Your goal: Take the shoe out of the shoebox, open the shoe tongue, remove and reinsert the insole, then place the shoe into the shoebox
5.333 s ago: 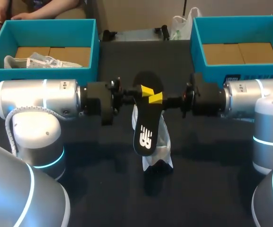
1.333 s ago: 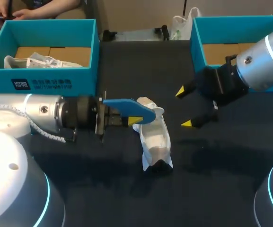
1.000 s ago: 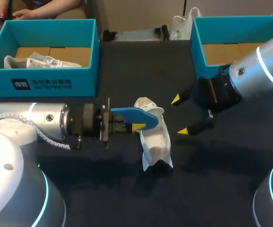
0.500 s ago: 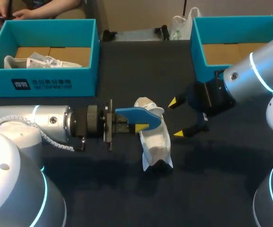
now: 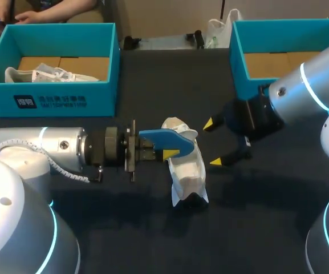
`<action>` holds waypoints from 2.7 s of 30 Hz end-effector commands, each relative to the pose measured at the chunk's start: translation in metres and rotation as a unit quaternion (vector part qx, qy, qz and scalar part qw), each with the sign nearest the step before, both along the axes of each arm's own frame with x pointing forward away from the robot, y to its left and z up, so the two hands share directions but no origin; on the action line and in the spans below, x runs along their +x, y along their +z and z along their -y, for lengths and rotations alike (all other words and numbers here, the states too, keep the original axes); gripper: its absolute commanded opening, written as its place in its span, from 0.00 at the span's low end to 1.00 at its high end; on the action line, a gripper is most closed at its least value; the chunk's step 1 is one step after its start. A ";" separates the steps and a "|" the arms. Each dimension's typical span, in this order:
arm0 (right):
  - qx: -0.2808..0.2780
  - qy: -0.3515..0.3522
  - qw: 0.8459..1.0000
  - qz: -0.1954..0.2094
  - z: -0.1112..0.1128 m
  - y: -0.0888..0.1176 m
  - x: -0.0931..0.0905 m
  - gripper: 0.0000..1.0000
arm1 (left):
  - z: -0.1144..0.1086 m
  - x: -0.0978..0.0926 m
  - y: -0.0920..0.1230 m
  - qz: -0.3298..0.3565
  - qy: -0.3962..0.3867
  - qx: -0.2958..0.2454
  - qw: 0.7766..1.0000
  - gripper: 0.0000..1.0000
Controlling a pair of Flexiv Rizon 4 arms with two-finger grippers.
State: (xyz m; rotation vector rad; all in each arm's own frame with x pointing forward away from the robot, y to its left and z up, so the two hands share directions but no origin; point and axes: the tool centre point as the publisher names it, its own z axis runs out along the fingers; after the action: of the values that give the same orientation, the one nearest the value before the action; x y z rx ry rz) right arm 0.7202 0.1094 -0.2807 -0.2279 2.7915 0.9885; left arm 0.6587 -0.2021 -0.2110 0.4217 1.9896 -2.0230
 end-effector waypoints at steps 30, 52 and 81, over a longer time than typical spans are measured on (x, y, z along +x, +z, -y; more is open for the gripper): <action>-0.090 -0.042 0.995 0.000 -0.018 -0.042 0.014 1.00 | 0.001 0.000 0.000 0.000 0.000 0.001 1.000 0.00; -0.092 -0.064 0.994 0.007 0.001 -0.056 0.016 1.00 | 0.001 0.000 0.000 0.000 0.000 0.001 1.000 0.00; -0.092 -0.064 0.994 0.007 0.001 -0.056 0.016 1.00 | 0.026 -0.005 -0.040 0.013 0.012 0.019 1.000 0.00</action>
State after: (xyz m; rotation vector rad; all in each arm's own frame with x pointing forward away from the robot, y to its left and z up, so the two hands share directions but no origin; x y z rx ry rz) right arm 0.7377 0.1088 -0.3364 -0.0796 2.8458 0.6990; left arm 0.6540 -0.2218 -0.2485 0.4322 2.0115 -1.9632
